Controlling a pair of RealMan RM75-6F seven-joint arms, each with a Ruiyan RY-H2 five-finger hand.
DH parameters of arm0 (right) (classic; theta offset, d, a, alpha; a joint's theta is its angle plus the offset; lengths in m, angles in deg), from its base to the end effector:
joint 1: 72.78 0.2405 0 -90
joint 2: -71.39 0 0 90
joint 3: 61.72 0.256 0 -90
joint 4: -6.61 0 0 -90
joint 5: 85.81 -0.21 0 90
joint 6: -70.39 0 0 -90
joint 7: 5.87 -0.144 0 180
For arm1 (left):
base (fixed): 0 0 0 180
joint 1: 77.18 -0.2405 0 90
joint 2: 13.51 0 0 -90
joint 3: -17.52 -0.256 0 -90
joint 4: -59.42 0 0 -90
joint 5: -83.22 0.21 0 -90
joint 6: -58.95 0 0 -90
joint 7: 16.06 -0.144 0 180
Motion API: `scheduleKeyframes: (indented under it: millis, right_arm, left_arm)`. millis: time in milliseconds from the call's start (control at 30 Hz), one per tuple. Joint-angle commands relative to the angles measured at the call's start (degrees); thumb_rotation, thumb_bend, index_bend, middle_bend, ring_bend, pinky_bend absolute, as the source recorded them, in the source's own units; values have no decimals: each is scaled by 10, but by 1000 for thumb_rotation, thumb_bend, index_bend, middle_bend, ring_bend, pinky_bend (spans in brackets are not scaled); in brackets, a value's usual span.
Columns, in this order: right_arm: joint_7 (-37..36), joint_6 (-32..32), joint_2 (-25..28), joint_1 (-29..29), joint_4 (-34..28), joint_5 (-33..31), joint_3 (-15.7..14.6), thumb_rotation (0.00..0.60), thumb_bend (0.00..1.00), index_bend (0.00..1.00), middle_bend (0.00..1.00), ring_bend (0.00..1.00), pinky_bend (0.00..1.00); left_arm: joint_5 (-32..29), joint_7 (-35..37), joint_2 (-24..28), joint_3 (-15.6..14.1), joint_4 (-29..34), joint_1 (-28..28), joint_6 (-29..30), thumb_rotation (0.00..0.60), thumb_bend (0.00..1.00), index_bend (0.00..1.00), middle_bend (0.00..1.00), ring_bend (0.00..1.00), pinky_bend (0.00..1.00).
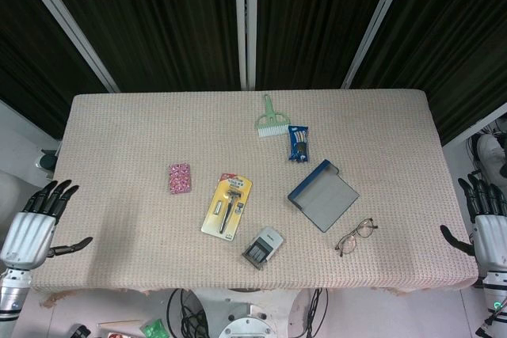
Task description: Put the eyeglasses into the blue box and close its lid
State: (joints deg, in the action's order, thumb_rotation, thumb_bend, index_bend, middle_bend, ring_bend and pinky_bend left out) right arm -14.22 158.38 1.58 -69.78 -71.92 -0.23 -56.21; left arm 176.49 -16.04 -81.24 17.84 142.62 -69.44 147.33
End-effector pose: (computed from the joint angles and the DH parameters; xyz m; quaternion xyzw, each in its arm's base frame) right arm -0.3485 -0.1813 0.1655 0.5590 -0.3705 0.4105 0.6178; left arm -0.3109 0.1885 0.1472 -0.6531 -0.3116 -0.4002 0.5623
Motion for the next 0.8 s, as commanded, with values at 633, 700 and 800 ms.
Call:
scheduleKeyframes:
  millis: [633, 700, 800]
  right_arm:
    - [70, -54, -13, 43, 20, 81, -48, 600, 139, 0, 0, 0, 0]
    - [94, -77, 0, 62, 11, 105, -58, 600, 139, 0, 0, 0, 0]
    - [152, -148, 36, 96, -35, 117, -73, 600, 139, 0, 0, 0, 0]
  left_arm:
    - [-2, -3, -3, 2, 0, 11, -19, 398, 0, 104, 89, 68, 193]
    - [-2, -1, -10, -1, -7, 10, -22, 399, 0, 104, 89, 68, 193]
    - [-3, 1, -16, -3, -12, 10, -24, 395, 0, 104, 89, 68, 193]
